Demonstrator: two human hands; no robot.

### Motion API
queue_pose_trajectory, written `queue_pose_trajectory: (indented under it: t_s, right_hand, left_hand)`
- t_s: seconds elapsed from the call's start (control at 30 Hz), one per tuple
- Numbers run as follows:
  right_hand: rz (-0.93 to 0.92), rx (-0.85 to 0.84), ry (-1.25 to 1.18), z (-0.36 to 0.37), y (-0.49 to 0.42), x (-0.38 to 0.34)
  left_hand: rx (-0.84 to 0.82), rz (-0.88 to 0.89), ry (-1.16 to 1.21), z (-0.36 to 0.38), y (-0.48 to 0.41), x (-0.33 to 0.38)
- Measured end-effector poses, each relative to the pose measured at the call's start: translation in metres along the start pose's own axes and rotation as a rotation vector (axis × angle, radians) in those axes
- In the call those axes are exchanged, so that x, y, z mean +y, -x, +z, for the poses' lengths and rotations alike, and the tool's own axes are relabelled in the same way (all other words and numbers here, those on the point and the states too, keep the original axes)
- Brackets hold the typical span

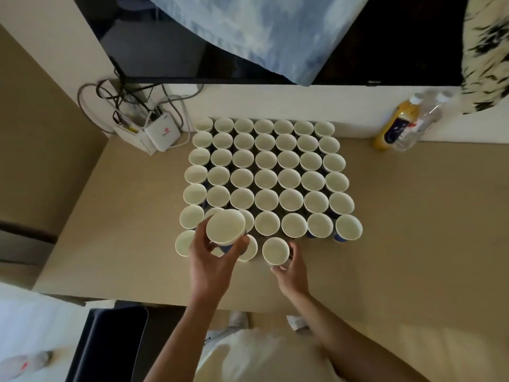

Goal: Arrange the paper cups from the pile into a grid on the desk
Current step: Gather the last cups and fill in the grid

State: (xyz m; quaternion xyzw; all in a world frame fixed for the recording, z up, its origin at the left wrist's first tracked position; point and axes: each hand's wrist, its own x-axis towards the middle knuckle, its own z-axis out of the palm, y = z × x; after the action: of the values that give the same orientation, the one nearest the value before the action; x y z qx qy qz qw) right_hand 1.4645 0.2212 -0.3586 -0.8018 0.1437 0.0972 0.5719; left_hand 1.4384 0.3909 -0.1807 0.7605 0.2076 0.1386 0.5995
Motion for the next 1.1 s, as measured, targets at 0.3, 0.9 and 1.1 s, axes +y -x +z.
queue_pose_trajectory:
  t_s: [0.3, 0.9, 1.1]
  right_hand:
    - [0.047, 0.020, -0.098, 0.018, -0.006, 0.007]
    - [-0.192, -0.123, -0.044, -0.083, 0.021, -0.085]
    - [-0.333, -0.220, -0.037, -0.096, 0.030, -0.114]
  left_hand:
    - [-0.060, -0.005, 0.003, -0.014, -0.013, -0.008]
    - [-0.282, 0.050, -0.038, 0.052, -0.012, 0.004]
    - [-0.415, 0.062, -0.092, 0.073, -0.007, 0.003]
